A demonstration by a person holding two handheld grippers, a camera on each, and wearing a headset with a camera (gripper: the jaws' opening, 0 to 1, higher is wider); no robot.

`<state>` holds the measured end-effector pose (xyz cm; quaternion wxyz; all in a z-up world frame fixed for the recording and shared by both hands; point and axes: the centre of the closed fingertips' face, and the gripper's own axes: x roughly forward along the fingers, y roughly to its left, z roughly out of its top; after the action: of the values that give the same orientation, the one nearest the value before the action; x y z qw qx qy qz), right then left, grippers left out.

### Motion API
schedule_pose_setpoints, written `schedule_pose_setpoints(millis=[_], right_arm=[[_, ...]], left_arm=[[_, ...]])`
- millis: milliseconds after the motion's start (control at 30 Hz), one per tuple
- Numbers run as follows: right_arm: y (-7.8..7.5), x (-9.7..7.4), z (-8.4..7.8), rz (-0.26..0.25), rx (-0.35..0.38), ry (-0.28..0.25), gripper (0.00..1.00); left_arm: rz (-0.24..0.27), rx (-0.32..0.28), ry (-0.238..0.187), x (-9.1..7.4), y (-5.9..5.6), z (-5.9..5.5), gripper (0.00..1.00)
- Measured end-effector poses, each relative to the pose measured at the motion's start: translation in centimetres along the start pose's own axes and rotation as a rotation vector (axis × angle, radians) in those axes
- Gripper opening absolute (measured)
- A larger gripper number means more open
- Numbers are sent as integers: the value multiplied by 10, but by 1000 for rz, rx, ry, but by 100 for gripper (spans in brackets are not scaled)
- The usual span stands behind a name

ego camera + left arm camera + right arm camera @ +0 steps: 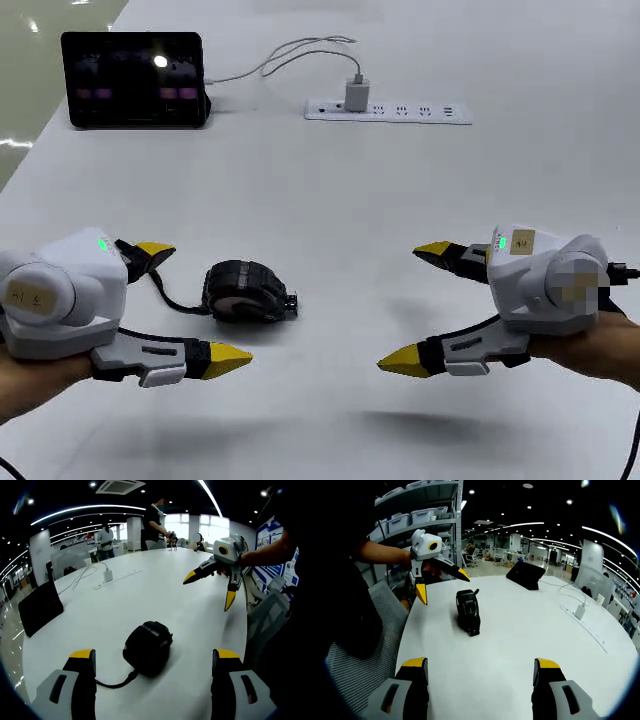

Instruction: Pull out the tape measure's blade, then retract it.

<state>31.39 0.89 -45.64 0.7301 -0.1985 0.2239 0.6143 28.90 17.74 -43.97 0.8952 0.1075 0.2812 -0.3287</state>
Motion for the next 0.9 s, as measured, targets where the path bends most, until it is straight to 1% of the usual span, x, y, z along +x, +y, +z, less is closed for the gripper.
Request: schedule_pose_setpoints(millis=[67,167,433,533,667,900], right_arm=[[0,3,1,9,-7,4,86],[-1,8,3,23,-29,7,84],[-2,20,7,53,-67,10,78],[-2,25,10,64,-89,12,75],[-3,34,13,83,-113,12,70],[-2,47,19,108,-157,15,62]], left_arm=[[-8,13,0,1,0,1,92],[-17,27,9,3,2,0,91],[-44,52,30,8,4,-1,84],[-64,68,41,9,3,-2,77],[-72,90,46,12,6,1,73],[-86,109,59,16,11,3,68]])
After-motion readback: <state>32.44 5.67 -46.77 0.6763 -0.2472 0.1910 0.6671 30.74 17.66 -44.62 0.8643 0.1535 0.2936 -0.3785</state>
